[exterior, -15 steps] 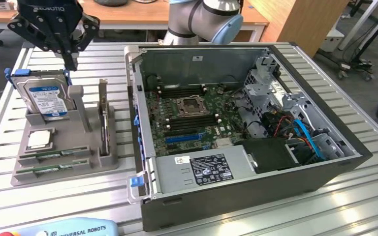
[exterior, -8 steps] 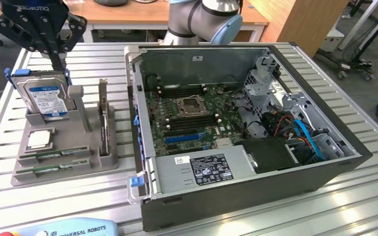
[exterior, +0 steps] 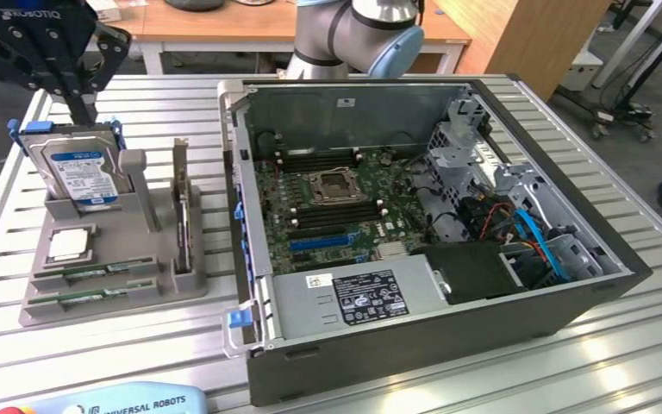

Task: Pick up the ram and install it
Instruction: 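Reach for the ram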

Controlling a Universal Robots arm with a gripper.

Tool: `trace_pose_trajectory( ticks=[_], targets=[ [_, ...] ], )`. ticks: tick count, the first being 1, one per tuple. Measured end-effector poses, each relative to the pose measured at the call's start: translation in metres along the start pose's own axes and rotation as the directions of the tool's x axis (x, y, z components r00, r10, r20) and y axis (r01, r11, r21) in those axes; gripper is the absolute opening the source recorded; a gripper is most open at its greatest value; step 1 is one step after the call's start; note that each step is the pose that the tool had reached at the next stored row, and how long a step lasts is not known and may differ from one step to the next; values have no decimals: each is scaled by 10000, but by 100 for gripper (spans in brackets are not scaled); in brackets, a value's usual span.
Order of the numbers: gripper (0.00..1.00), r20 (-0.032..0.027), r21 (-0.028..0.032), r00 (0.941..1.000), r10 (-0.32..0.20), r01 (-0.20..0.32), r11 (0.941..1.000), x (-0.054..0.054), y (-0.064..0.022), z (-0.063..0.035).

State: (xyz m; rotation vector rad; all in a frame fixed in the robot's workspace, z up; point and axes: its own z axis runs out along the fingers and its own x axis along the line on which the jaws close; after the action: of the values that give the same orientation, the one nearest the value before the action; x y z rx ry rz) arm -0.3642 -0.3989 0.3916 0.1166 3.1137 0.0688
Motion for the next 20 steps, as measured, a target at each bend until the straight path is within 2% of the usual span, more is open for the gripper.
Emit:
trace_pose_trajectory(
  ticks=[9, 20],
  targets=[
    [10, 0, 0, 10000, 0, 0, 10000, 164, -12, -3],
    [10, 0, 0, 10000, 1, -1, 10000, 176, -22, -3]
  ],
)
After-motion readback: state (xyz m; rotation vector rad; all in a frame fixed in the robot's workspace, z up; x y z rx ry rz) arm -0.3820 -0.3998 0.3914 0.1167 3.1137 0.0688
